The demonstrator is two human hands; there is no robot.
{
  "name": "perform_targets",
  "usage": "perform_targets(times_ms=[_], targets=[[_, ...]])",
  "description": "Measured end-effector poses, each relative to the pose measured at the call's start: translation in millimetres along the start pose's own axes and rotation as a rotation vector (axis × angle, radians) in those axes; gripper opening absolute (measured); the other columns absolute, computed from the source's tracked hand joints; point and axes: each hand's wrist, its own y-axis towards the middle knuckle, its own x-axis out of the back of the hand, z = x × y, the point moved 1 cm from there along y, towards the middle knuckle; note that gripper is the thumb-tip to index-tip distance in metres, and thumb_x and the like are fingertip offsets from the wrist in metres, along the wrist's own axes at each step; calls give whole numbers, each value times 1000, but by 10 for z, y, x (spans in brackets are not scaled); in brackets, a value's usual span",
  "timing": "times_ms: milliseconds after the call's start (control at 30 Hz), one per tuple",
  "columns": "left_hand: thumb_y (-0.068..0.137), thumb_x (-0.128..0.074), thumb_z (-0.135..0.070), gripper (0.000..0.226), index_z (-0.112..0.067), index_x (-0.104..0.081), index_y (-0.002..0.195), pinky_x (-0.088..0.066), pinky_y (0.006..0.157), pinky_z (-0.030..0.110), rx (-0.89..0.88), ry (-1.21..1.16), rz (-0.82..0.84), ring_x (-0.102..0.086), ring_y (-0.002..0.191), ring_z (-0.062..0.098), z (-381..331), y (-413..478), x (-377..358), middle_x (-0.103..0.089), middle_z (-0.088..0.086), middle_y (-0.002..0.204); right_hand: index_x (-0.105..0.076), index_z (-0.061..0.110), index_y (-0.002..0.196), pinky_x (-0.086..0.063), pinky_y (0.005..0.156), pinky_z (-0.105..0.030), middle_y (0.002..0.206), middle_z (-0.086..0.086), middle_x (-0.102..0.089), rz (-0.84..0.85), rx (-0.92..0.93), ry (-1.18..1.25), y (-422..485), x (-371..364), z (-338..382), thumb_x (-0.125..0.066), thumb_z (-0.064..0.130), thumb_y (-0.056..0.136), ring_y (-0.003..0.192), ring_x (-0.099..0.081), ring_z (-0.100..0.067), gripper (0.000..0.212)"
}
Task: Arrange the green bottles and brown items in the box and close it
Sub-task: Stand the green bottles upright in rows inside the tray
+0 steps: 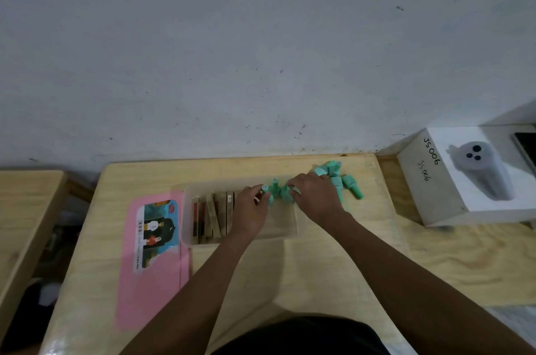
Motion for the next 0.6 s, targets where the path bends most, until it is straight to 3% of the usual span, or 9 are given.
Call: perform_targets(times_ms=[100, 200, 300, 600], targets=[[92, -58, -19, 19, -9, -69, 105, -36, 67, 23, -22, 24, 7, -55, 76, 18, 5, 35, -42, -61, 7, 90, -74, 23, 95, -45, 78, -37, 95, 3, -72, -46, 26, -76, 9, -43, -7, -69, 24, 83, 93, -64, -24, 13], [91, -59, -18, 17, -11, -70, 102, -47, 69, 31, -29, 4, 21, -60, 76, 22, 28, 79, -103, -66, 7, 90, -76, 28, 82, -48, 65, -32, 82, 7, -69, -80, 37, -165, -5, -95, -27, -82, 28, 68, 79, -64, -19, 15], [90, -59, -20, 16, -13, -71, 97, -51, 69, 37, -27, 11, 36, -62, 74, 21, 70, 123, -172, -69, 4, 83, -77, 27, 86, -49, 65, -34, 83, 5, -67, -129, 46, -153, -20, -150, -51, -84, 25, 67, 79, -63, -20, 20], [91, -59, -16, 21, -11, -69, 108, -41, 66, 26, -16, 48, -19, -59, 76, 20, 62, 147, -304, -69, 4, 95, -75, 26, 91, -50, 68, -35, 87, 5, -67, -221, -8, -180, -55, -269, -39, -81, 22, 72, 82, -63, -20, 20]])
